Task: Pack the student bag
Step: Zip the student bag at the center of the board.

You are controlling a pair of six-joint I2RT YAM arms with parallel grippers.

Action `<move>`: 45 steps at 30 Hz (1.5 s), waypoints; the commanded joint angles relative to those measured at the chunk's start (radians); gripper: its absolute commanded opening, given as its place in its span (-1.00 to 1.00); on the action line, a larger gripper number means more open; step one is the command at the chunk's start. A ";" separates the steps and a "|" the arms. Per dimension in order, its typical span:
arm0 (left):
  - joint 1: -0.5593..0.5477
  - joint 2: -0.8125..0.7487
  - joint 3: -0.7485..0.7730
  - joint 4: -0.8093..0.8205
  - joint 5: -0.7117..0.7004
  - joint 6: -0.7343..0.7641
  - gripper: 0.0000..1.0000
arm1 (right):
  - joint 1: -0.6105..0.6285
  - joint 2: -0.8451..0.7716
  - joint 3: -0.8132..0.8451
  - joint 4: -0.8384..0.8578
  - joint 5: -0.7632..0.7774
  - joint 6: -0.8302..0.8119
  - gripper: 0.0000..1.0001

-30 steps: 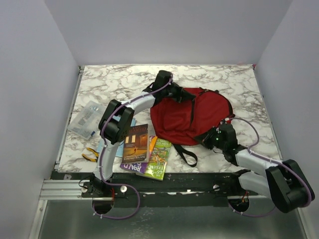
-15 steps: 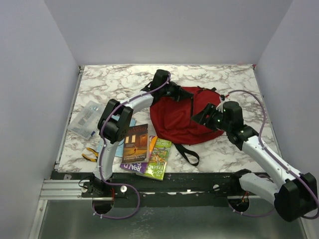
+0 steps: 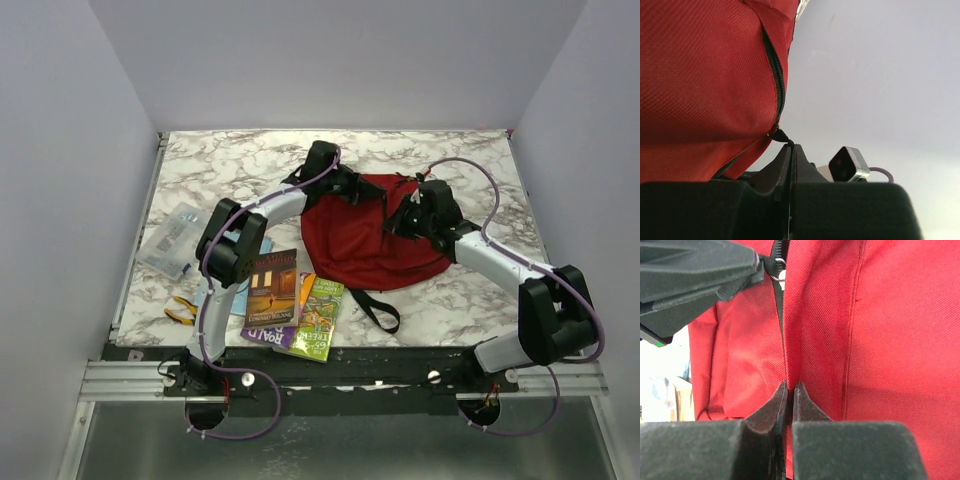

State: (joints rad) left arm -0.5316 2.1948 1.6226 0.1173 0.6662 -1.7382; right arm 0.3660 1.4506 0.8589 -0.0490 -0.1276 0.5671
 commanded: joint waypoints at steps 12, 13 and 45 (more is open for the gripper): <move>0.064 0.289 0.359 0.024 -0.097 -0.145 -1.00 | 0.086 -0.017 -0.296 0.212 -0.089 -0.023 -0.99; 0.066 0.304 0.387 0.022 -0.097 -0.151 -1.00 | 0.086 -0.023 -0.300 0.208 -0.082 -0.006 -0.99; 0.087 -0.558 -0.208 -0.436 0.026 0.838 0.40 | 0.022 0.096 0.233 -0.194 -0.211 0.017 0.17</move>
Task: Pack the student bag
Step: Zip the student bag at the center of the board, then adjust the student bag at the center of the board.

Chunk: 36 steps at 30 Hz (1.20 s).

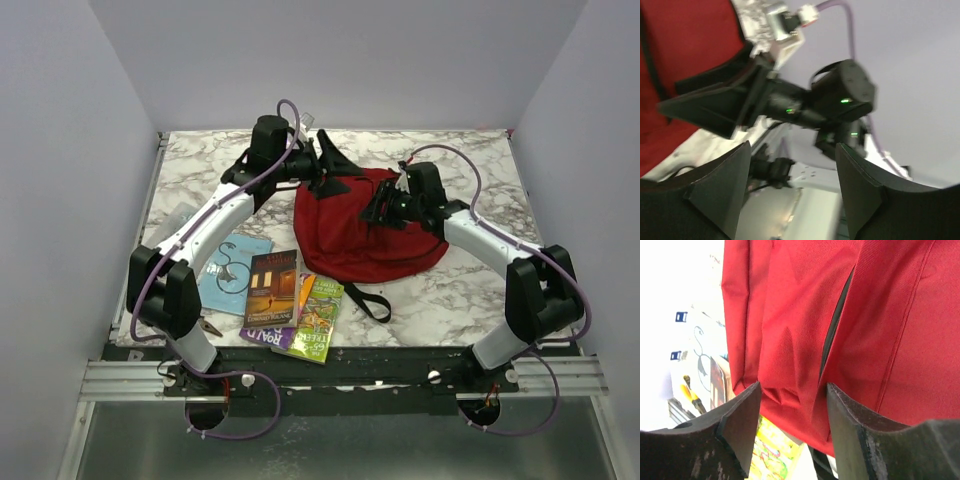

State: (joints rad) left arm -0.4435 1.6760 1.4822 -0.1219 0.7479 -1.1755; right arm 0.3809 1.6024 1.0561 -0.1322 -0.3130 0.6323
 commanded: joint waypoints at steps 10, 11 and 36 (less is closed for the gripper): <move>-0.003 -0.192 -0.101 -0.233 -0.096 0.435 0.35 | 0.008 0.010 0.241 -0.413 0.333 -0.243 0.15; -0.003 -0.205 -0.099 -0.233 -0.097 0.437 0.34 | 0.015 0.024 0.254 -0.410 0.338 -0.233 0.12; 0.009 -0.225 -0.104 -0.204 -0.031 0.436 0.37 | -0.110 0.131 0.356 -0.395 0.344 -0.162 0.42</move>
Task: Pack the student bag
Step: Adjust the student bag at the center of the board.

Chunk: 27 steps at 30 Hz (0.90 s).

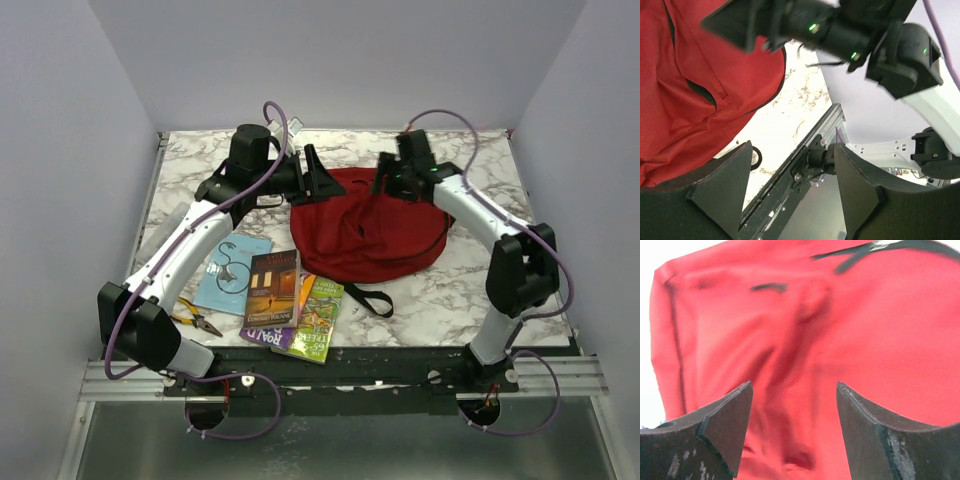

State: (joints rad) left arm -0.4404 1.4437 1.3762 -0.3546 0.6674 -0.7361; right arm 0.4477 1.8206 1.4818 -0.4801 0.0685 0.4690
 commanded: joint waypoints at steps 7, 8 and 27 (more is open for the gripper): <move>-0.010 0.071 -0.069 0.158 0.137 -0.087 0.37 | -0.405 -0.132 -0.248 0.018 -0.110 0.065 0.42; -0.019 0.088 -0.070 0.161 0.139 -0.085 0.37 | -0.412 -0.132 -0.269 0.020 -0.085 0.067 0.42; -0.294 0.436 -0.178 0.283 -0.023 -0.214 0.31 | -0.421 -0.380 -0.681 0.298 -0.368 0.230 -0.25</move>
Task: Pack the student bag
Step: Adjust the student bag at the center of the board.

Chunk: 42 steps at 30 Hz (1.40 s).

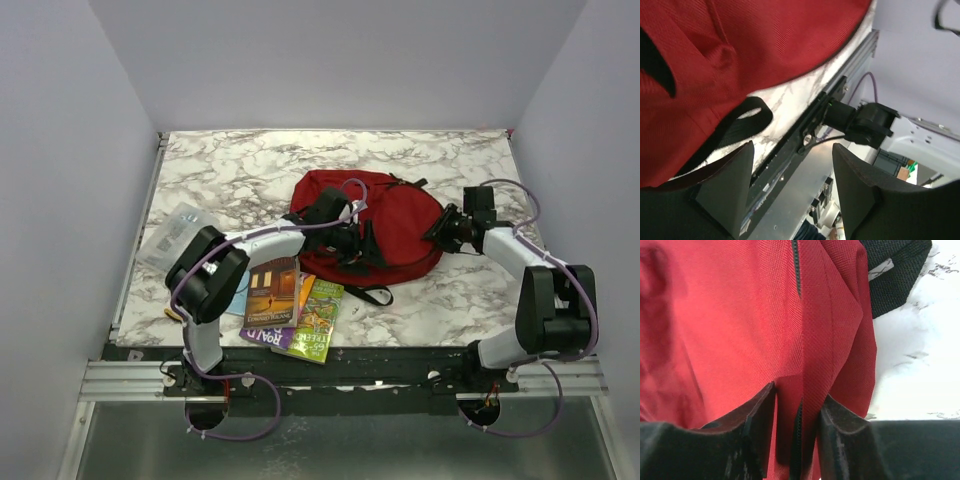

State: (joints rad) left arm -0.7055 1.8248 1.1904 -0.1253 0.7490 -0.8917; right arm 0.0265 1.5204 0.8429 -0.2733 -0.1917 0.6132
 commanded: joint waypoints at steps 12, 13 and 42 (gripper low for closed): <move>0.000 0.405 0.397 0.016 -0.106 -0.196 0.34 | -0.006 -0.315 -0.421 0.463 -0.215 0.348 -0.55; 0.010 0.423 0.448 0.003 -0.100 -0.191 0.34 | 0.001 -0.314 -0.441 0.493 -0.237 0.359 -0.56; 0.249 0.072 0.482 -0.573 -0.145 0.448 0.45 | 0.219 -0.138 0.084 -0.030 0.150 -0.080 0.44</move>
State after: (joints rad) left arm -0.4206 1.8774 1.7084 -0.6647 0.5510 -0.4965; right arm 0.3378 1.4242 0.8803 -0.1520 -0.2348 0.6189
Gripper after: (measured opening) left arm 0.733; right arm 0.710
